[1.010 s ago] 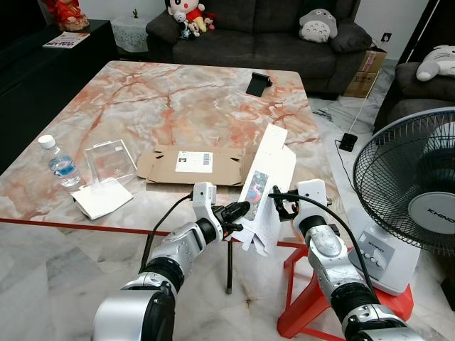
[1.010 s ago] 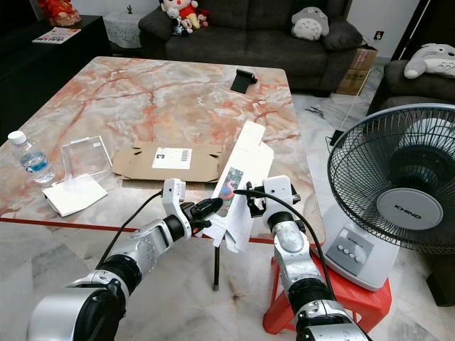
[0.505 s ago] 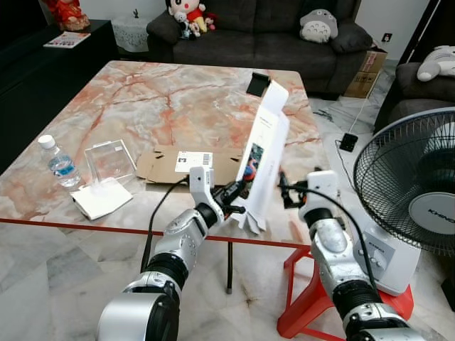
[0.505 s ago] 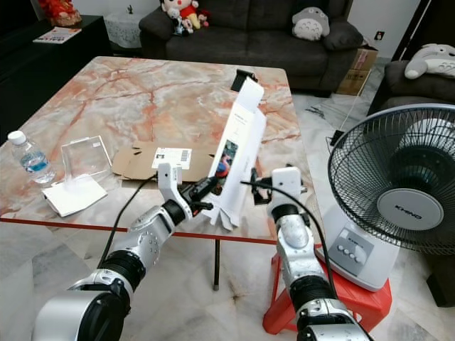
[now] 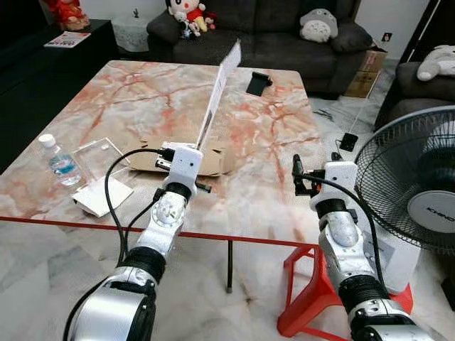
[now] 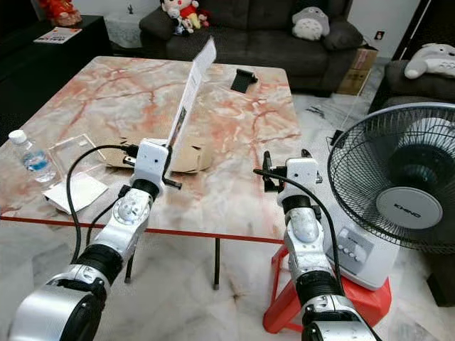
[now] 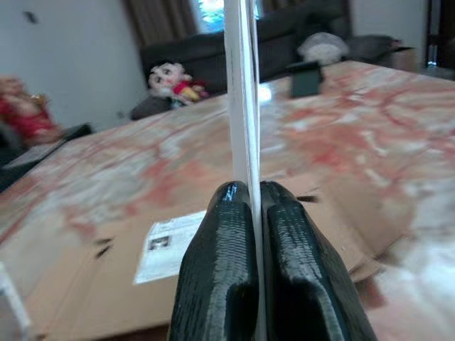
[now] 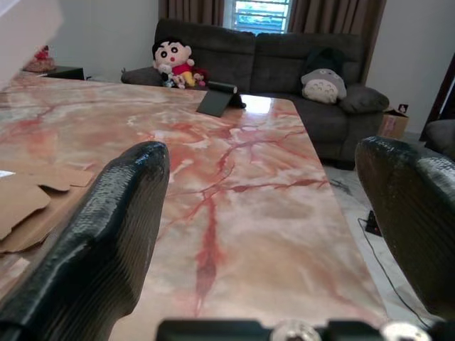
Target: Picking trash to rubbish bin
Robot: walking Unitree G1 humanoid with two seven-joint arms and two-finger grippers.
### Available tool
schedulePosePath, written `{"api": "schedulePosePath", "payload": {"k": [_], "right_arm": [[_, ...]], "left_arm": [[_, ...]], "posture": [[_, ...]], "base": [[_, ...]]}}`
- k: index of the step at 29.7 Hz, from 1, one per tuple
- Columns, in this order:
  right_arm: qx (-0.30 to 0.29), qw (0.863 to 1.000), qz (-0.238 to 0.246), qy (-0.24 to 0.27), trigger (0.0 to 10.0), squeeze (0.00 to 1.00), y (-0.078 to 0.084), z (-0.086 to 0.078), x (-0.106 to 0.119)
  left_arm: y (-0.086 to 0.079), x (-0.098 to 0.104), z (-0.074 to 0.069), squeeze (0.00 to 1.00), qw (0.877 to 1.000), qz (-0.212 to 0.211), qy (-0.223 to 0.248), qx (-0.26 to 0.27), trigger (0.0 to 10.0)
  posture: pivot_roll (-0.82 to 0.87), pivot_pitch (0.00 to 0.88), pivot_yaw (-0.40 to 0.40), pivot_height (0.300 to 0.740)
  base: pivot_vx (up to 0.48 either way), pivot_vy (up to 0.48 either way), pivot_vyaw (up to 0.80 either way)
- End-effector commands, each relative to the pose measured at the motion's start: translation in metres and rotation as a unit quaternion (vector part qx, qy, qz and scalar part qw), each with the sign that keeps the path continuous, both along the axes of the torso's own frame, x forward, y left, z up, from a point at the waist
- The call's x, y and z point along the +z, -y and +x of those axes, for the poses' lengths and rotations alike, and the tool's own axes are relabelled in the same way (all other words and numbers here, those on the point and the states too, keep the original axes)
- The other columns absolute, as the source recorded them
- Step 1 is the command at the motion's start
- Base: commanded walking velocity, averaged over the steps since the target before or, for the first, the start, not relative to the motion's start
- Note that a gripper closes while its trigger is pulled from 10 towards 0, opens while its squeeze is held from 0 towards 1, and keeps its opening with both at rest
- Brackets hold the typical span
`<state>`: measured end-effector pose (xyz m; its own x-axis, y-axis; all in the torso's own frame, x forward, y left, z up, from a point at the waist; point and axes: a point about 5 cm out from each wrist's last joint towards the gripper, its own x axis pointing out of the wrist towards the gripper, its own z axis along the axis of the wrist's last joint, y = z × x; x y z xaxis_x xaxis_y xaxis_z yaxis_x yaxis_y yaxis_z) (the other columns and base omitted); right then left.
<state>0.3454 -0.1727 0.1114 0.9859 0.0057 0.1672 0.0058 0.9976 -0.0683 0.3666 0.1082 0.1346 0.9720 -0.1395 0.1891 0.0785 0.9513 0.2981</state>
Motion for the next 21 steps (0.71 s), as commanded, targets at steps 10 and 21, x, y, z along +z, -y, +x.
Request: {"api": "schedulePosePath", "payload": {"k": [10,21], "right_arm": [[-0.003,1.000,0.005,0.003,10.0,0.00,0.004,-0.003,-0.002],[0.004,1.000,0.008,0.023,10.0,0.00,0.001,-0.001,0.004]], "left_arm": [[0.008,0.002,-0.004,0.00,0.999,0.016,0.040,0.006,10.0],[0.015,0.003,-0.008,0.00,0.998,0.022,0.063,-0.007,10.0]], "posture": [[-0.11,0.010,-0.044,0.740],[-0.12,0.000,-0.033,0.740]], "base": [[0.000,0.000,0.00],[0.000,0.000,0.00]]}}
